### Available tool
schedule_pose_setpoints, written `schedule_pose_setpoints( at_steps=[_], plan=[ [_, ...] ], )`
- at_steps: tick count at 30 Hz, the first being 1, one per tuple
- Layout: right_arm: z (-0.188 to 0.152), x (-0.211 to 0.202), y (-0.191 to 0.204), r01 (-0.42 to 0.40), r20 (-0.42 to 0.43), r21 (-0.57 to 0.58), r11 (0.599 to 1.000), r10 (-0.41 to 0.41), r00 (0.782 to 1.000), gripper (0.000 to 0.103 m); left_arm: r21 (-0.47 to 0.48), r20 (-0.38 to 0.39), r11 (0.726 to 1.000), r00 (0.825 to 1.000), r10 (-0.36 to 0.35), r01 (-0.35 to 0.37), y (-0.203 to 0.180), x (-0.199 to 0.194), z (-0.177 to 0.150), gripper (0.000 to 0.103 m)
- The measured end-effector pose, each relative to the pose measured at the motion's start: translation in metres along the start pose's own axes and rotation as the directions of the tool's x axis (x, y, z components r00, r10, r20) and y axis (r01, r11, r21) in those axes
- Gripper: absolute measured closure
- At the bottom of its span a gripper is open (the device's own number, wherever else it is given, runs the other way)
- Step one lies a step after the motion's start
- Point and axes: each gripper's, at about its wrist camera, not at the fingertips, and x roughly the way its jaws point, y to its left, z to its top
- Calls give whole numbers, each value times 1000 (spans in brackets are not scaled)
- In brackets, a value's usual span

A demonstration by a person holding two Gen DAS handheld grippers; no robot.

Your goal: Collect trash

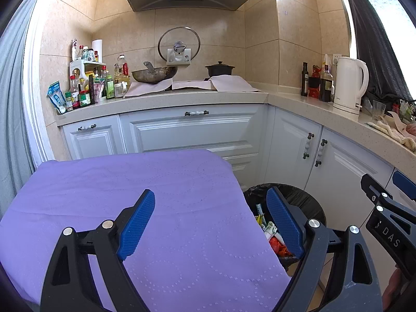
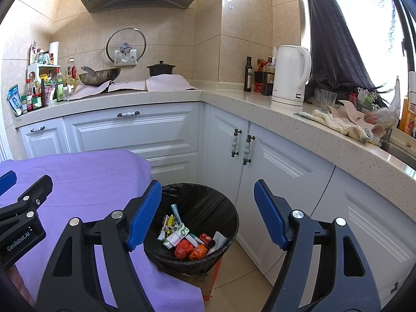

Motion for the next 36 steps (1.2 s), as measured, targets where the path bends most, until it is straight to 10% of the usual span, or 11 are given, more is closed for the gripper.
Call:
schedule_pose_setpoints(
  at_steps=[36],
  plan=[
    [0, 1, -2, -2, -2, 0, 1000, 2, 1000, 31, -7, -4, 1000, 1000, 1, -1, -2, 4, -3, 18]
  ],
)
